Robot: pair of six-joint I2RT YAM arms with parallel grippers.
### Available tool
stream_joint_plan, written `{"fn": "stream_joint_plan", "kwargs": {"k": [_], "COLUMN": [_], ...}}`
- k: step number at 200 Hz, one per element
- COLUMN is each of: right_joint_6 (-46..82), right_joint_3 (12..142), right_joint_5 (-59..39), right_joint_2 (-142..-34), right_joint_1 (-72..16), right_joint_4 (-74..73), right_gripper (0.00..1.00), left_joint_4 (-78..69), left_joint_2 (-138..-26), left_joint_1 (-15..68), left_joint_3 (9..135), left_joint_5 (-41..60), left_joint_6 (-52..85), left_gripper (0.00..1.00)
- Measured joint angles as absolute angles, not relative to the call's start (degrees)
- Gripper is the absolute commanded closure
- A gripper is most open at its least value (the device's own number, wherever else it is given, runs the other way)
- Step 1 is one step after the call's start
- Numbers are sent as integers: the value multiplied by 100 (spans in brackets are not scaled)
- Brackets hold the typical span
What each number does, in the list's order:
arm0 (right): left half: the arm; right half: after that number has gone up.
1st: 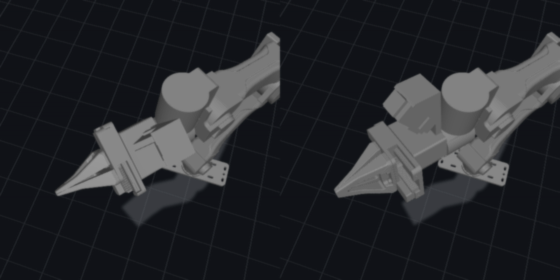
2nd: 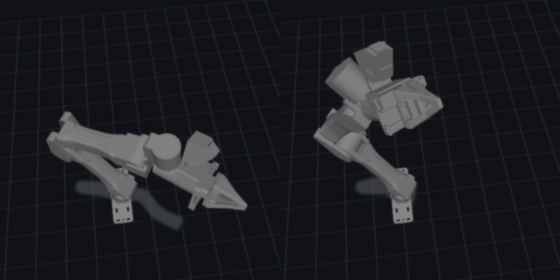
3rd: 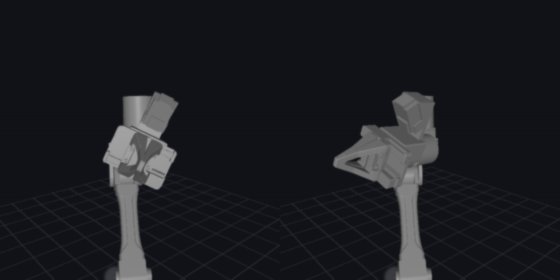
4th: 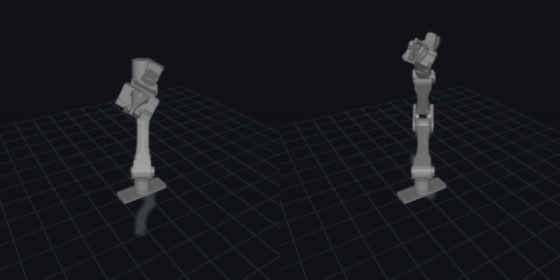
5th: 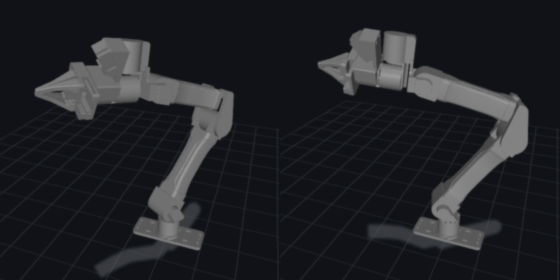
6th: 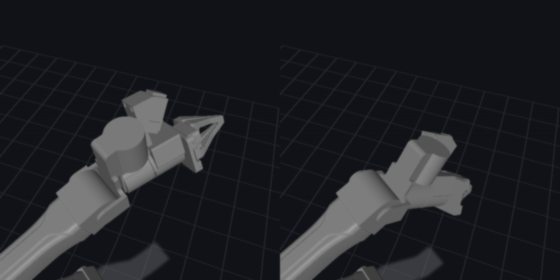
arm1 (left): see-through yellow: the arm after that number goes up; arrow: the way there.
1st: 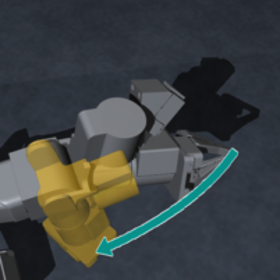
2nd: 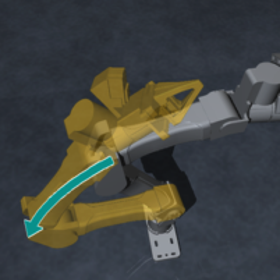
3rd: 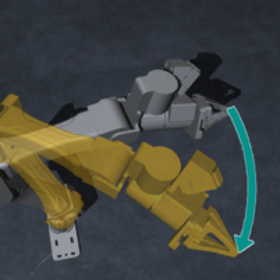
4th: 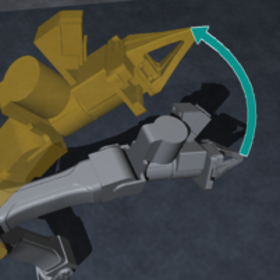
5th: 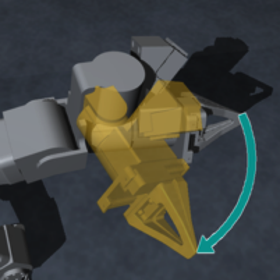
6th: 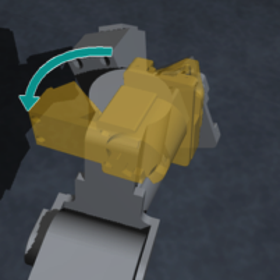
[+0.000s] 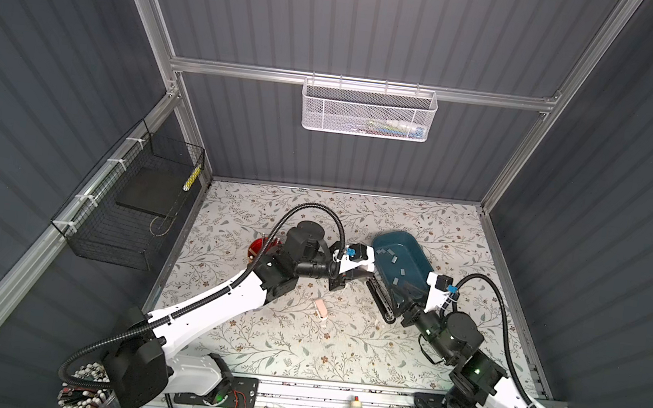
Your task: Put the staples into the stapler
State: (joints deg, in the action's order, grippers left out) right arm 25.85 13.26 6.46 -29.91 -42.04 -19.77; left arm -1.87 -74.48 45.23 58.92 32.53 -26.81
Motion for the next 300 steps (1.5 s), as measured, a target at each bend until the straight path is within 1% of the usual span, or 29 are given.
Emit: {"fn": "stream_joint_plan", "kwargs": {"k": [21,37,80,118,165,215,240,267,288,300], "right_joint_6": [1787,1216,89,-320,-502,-591,-681,-781,-794,-797], "right_joint_3": [1253,1055,834,836,1138,1525,1597,1621,1623,1627], "right_joint_5": [123,-408,-1627,-2425,-2652,-2620,-2473,-2331,-2235,-2182], "right_joint_2": [-2867,-2856,-3041,-3175,-3874,-4556,-4790,-4901,-4912,-4912], "right_joint_1": [-4204,-4204,-4206,-4226,-4278,-4611,-4783,-4906,-4952,-4974], "right_joint_4": [-2416,-2858,-3350,-3592,-3597,-3642,-3649,-3651,-3664,-3664], "right_gripper": [16,14,13,14,22,32,41,55,59,65], "left_joint_4": [-69,84,749,1063,1164,1184,1184,1214,1249,1260], "left_joint_2": [-7448,-7448,-7448,-7450,-7452,-7463,-7518,-7583,-7583,-7583], "left_joint_1": [4519,4523,4523,4528,4528,4528,4528,4528,4532,4534], "left_joint_3": [5892,5892,5898,5898,5920,5992,6012,6031,6034,6034], "left_joint_5": [3570,3782,4705,5148,5389,5452,5468,5496,5537,5555], "left_joint_6": [-2799,-2954,-3573,-3881,-4005,-4012,-4012,-4012,-4012,-4012], "left_gripper": [100,100,100,100,100,100,100,100,100,100]}}
